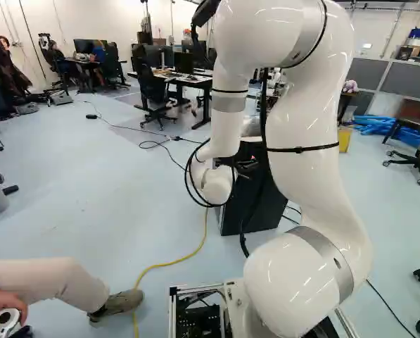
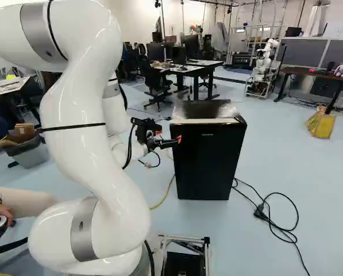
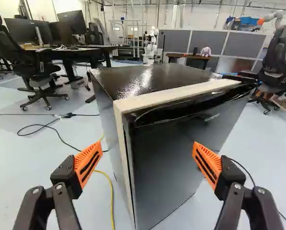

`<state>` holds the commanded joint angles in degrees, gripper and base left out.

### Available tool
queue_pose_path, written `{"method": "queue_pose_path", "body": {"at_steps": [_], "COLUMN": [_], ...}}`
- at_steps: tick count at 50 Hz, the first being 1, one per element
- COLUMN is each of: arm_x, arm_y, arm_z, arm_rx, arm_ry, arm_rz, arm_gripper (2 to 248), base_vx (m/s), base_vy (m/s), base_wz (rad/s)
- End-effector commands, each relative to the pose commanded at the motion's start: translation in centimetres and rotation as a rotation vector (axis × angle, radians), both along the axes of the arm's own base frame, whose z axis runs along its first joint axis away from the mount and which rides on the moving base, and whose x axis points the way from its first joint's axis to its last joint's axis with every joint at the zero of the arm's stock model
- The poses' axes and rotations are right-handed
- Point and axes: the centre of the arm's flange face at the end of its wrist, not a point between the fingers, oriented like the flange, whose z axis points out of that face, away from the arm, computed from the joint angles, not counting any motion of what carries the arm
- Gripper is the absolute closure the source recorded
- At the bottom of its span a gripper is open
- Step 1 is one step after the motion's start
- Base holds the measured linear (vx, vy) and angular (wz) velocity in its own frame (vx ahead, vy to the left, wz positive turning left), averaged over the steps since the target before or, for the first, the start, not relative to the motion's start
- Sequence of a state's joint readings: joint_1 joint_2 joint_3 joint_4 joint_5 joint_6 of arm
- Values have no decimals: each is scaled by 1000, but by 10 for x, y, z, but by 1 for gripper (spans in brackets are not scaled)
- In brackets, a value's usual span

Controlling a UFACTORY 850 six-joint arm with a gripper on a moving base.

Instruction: Grab a drink from the fridge

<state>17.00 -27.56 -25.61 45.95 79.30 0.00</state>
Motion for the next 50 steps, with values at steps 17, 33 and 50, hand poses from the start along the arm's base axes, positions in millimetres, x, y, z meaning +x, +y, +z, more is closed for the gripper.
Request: {"method": "queue_pose_path", "body": {"at_steps": [17, 33, 50], "arm_x": [11, 24, 29], "arm_y": [9, 12, 9], "arm_z": [-1, -3, -4], "arm_rx": [1, 5, 6], "arm_ry": [-15, -30, -36], "arm_rz": [-3, -34, -86], "arm_gripper": [3, 3, 3], "base_vx": [0, 0, 0], "base_vy": [0, 0, 0], "base_wz": [0, 0, 0]}}
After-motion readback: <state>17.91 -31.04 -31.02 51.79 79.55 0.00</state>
